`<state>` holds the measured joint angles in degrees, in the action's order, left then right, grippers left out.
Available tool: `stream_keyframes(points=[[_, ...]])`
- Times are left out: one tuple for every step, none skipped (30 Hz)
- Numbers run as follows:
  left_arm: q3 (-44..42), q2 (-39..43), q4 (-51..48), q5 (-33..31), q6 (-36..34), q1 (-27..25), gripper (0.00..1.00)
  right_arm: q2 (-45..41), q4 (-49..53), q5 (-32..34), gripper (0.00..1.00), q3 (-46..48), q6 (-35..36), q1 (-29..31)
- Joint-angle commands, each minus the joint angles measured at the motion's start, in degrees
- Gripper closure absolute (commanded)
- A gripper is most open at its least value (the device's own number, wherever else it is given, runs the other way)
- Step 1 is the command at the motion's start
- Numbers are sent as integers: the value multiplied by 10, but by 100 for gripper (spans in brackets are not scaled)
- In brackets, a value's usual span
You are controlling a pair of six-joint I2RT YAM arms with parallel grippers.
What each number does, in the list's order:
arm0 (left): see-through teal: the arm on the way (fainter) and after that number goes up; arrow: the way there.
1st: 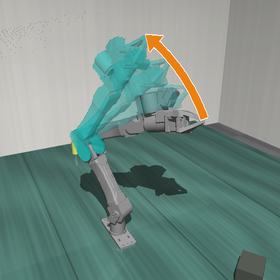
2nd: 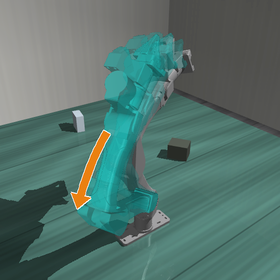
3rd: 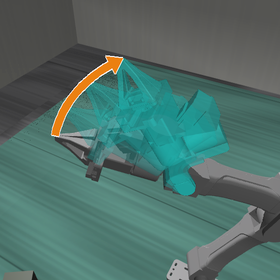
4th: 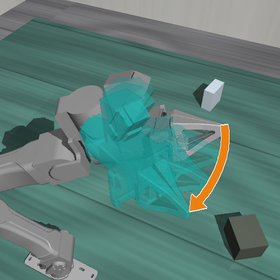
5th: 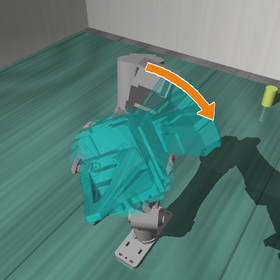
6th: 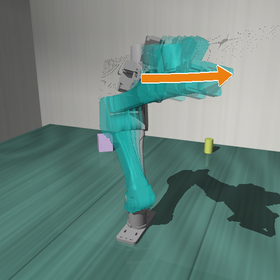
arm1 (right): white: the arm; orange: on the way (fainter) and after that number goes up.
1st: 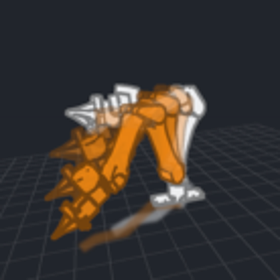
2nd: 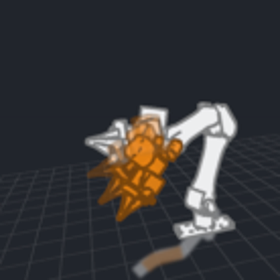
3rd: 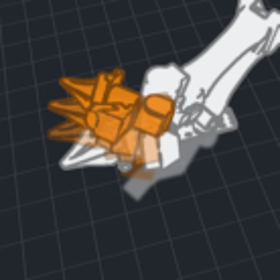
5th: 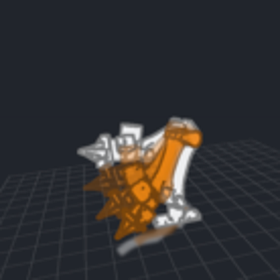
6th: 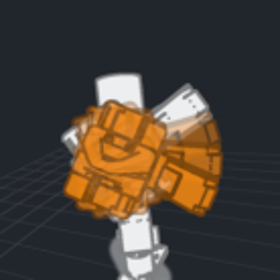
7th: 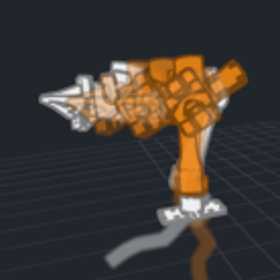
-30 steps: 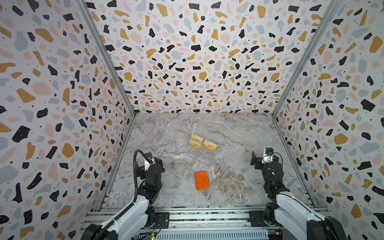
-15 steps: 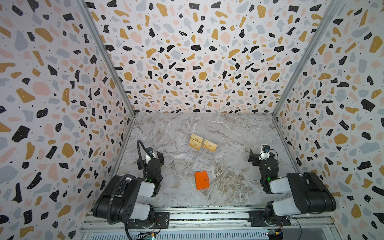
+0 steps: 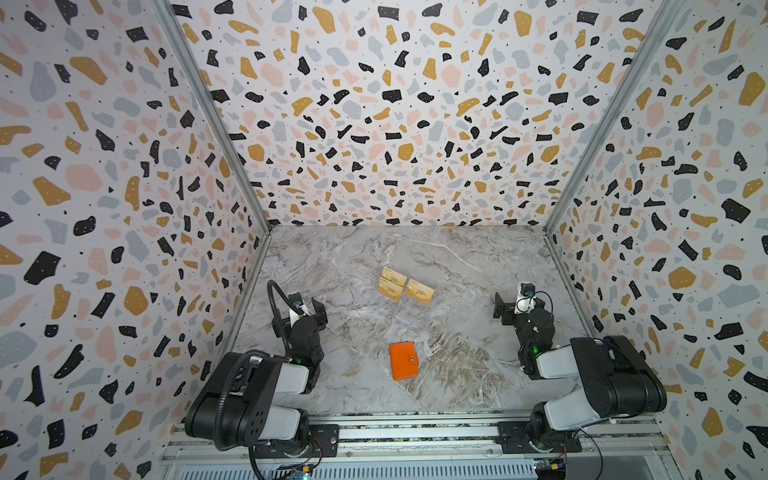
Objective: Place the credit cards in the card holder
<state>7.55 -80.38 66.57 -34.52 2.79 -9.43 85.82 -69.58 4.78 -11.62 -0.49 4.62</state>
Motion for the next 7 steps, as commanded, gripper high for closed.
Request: stream_keyframes(points=[[7, 6, 40, 2, 7, 2, 0, -4, 5, 5, 1, -14, 7, 4], [8, 6, 40, 2, 7, 3, 0, -4, 7, 6, 1, -14, 6, 3], [7, 6, 40, 2, 8, 2, 0, -4, 5, 6, 1, -13, 6, 3], [8, 6, 40, 2, 7, 2, 0, -7, 3, 6, 1, -12, 6, 3], [8, 6, 40, 2, 7, 2, 0, -8, 1, 7, 1, -9, 6, 3], [8, 6, 40, 2, 7, 2, 0, -10, -2, 7, 1, -7, 7, 4], [8, 6, 40, 2, 7, 2, 0, -9, -1, 7, 1, -7, 6, 4]])
